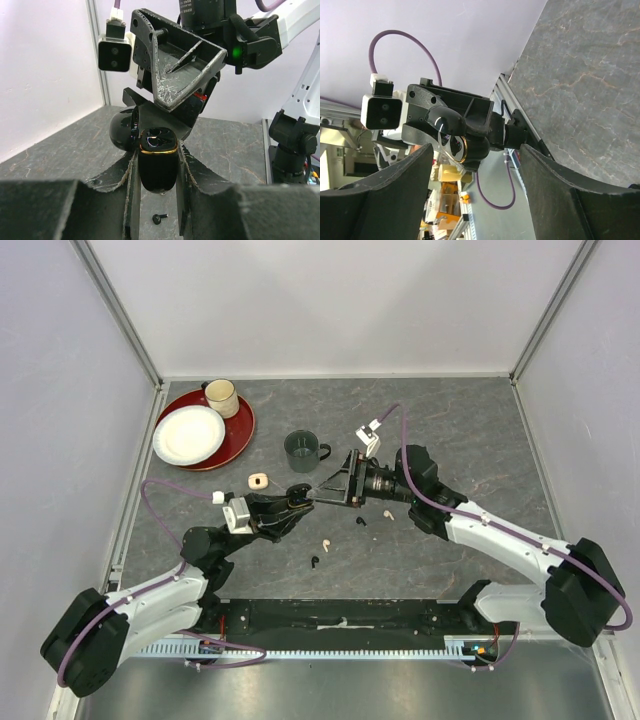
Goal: Insert the wireless bluetooth earbuds into the charging case
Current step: Open the charging case, then adjust the charging case.
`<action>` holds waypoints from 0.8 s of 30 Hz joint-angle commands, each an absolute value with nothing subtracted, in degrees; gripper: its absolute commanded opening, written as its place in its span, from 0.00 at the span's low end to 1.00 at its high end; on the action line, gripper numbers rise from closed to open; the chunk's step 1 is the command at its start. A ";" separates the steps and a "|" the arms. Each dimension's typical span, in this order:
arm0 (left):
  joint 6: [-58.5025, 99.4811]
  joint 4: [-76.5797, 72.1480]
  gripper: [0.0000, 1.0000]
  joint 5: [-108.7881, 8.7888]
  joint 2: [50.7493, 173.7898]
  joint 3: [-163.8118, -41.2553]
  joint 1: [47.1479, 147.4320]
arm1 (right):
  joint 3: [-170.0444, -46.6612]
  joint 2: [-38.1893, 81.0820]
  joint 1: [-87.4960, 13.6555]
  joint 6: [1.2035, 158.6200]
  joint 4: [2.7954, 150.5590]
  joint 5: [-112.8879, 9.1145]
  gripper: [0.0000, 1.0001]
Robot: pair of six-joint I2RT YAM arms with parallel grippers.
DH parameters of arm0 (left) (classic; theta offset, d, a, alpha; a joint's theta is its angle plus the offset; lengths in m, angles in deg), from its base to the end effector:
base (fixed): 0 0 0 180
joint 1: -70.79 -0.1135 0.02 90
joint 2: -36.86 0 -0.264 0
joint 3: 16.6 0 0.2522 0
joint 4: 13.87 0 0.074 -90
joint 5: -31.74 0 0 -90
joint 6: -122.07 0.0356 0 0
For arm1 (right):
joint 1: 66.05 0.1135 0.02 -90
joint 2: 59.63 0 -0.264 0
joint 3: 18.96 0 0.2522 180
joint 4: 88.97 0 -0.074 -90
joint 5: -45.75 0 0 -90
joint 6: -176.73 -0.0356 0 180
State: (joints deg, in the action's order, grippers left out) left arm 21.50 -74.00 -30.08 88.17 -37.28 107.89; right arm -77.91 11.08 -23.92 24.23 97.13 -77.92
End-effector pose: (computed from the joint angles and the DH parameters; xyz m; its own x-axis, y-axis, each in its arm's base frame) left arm 0.1204 -0.1122 0.2430 0.2284 -0.3755 -0.8982 0.9170 0.3929 0.0689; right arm 0.1965 0.2044 0.3011 -0.8919 0.1886 -0.4110 -0.3818 0.1728 0.9079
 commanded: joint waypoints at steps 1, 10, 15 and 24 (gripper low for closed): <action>24.51 -92.49 0.02 -31.81 87.66 -38.01 108.14 | -77.81 11.64 -24.04 20.81 103.72 -80.02 0.75; 24.25 -92.49 0.02 -31.72 88.63 -38.71 108.14 | -77.02 15.33 -24.04 17.73 109.61 -82.21 0.58; 24.33 -92.49 0.02 -31.89 88.98 -38.63 108.14 | -77.19 15.69 -24.04 17.73 109.62 -82.83 0.59; 24.25 -92.49 0.02 -31.89 89.77 -39.15 108.14 | -76.75 18.06 -24.04 14.93 112.86 -86.08 0.57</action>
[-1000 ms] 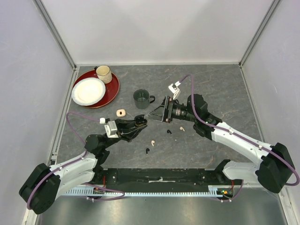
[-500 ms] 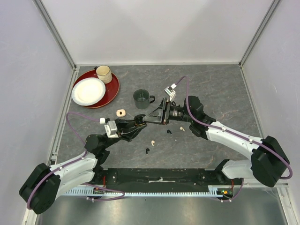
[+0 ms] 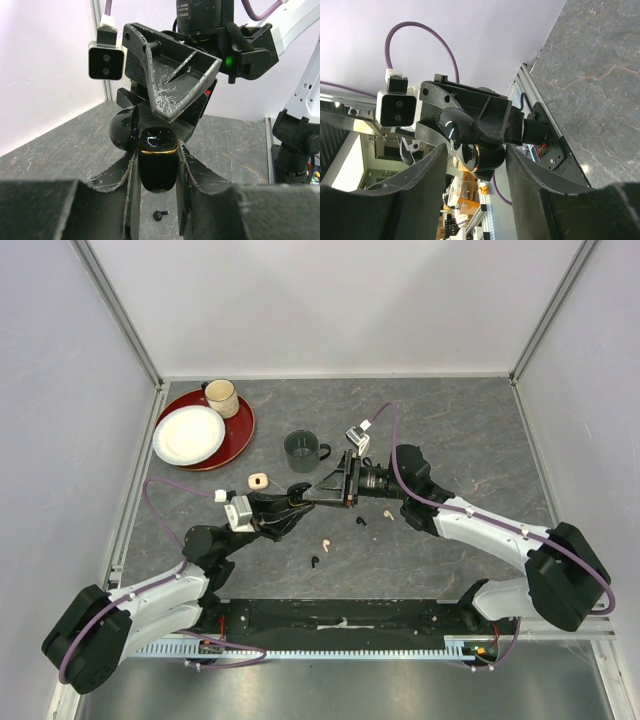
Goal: Insert the wireless bluetooth earbuds into the charging case
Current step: Adjust the charging case.
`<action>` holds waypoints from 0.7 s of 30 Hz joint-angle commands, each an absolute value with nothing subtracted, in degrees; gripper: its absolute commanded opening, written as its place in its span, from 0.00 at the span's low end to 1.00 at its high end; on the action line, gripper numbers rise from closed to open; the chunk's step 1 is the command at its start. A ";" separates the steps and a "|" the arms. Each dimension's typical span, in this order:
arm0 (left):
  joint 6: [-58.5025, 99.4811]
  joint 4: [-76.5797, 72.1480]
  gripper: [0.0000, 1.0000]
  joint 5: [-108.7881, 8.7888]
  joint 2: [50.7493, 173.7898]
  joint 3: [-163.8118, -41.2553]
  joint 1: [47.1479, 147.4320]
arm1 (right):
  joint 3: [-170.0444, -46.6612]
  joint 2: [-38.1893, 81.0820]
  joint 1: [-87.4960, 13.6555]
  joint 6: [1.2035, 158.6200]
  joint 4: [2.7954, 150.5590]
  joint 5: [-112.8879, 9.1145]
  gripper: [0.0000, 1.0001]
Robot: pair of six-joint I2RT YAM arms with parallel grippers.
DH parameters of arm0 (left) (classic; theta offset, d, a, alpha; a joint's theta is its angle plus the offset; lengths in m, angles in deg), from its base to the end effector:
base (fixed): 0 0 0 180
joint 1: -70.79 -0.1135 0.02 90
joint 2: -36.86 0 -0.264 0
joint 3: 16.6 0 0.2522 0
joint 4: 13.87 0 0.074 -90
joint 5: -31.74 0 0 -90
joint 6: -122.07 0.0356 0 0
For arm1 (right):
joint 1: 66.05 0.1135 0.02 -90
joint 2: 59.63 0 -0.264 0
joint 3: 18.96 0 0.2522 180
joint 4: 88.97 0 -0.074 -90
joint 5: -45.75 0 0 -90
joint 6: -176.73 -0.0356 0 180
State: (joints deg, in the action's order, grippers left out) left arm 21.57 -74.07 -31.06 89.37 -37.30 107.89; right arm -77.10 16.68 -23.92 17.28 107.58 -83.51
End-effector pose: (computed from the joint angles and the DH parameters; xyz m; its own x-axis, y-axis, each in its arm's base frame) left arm 0.1231 -0.1135 0.2403 0.2167 -0.3671 -0.9046 0.9120 0.4067 0.0534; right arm 0.2064 0.2171 0.2885 -0.9330 0.1337 -0.3341 -0.3274 0.0704 0.9423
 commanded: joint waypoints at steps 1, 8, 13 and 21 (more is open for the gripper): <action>24.25 -92.49 0.02 -31.81 89.95 -39.24 108.14 | -76.49 18.32 -24.12 14.05 114.00 -86.34 0.56; 24.33 -92.49 0.02 -31.80 90.13 -39.24 108.14 | -76.31 19.47 -24.04 12.90 116.03 -86.78 0.50; 23.90 -92.49 0.02 -31.72 90.65 -39.24 108.14 | -76.40 19.55 -23.95 12.90 116.03 -86.87 0.35; 22.05 -92.49 0.08 -32.42 91.71 -39.59 108.14 | -77.28 18.33 -23.95 17.19 112.88 -86.26 0.15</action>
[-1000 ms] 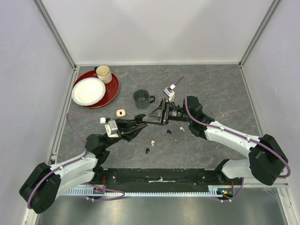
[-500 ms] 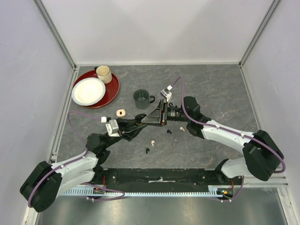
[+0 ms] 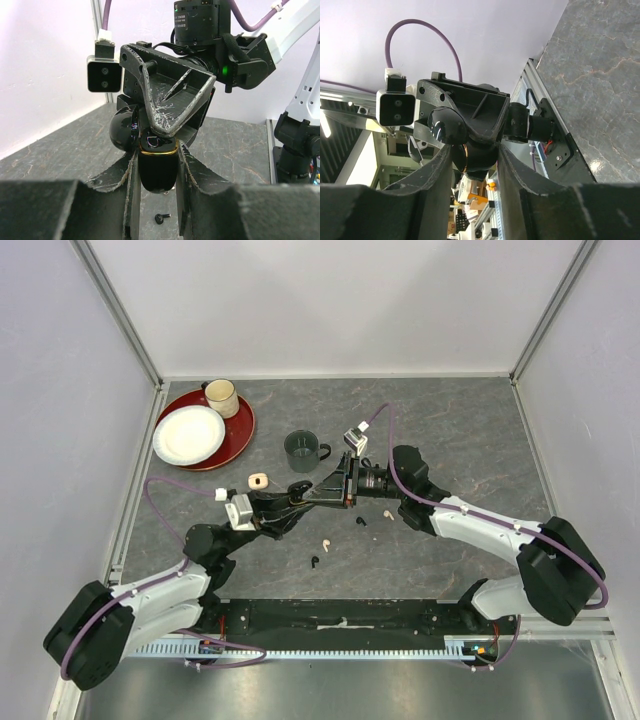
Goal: Insert the wireless bluetooth earbuds into the charging case
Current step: Adjust the charging case.
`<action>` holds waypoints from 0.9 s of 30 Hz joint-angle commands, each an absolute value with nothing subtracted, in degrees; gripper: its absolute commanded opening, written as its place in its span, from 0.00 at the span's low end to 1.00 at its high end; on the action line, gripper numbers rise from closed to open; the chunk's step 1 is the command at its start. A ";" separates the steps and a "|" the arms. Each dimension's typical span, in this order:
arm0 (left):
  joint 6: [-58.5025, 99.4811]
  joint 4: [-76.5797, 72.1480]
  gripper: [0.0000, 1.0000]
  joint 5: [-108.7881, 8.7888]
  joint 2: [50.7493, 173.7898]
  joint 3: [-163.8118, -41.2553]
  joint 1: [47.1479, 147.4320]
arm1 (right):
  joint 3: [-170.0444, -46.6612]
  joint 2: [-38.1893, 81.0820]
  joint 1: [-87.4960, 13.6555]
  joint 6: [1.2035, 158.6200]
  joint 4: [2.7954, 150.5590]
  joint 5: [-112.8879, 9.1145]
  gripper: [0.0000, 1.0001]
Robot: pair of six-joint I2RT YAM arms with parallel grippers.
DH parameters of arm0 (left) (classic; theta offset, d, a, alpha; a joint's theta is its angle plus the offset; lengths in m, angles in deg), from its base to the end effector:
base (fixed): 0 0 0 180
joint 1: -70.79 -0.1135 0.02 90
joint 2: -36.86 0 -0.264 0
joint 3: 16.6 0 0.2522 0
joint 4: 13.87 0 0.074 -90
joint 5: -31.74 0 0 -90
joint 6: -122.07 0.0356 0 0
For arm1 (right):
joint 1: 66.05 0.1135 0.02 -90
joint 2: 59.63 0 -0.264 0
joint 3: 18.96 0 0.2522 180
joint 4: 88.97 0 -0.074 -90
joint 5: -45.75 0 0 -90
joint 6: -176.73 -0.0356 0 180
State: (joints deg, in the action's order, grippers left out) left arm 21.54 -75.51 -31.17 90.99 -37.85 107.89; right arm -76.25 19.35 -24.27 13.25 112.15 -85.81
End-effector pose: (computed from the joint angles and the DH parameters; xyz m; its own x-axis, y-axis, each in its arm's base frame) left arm 0.1256 -0.1153 0.2414 0.2210 -0.3711 -0.9019 0.9112 0.4083 0.0552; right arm 0.2113 0.2205 0.2784 -0.9543 0.1093 -0.2780 -0.2753 0.0393 0.9605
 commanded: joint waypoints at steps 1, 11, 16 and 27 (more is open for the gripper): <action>21.79 -92.49 0.09 -32.42 91.88 -39.77 108.14 | -77.80 17.63 -23.95 18.42 110.61 -85.91 0.14; 20.56 -92.22 0.11 -31.72 92.50 -40.03 108.14 | -81.41 14.02 -23.60 29.25 96.79 -81.07 0.13; 20.73 -91.96 0.02 -31.02 92.41 -40.21 108.14 | -80.97 13.93 -23.60 29.51 96.96 -80.81 0.16; 23.54 -91.69 0.02 -33.91 89.96 -37.84 108.14 | -81.67 10.69 -23.77 35.72 90.31 -73.89 0.86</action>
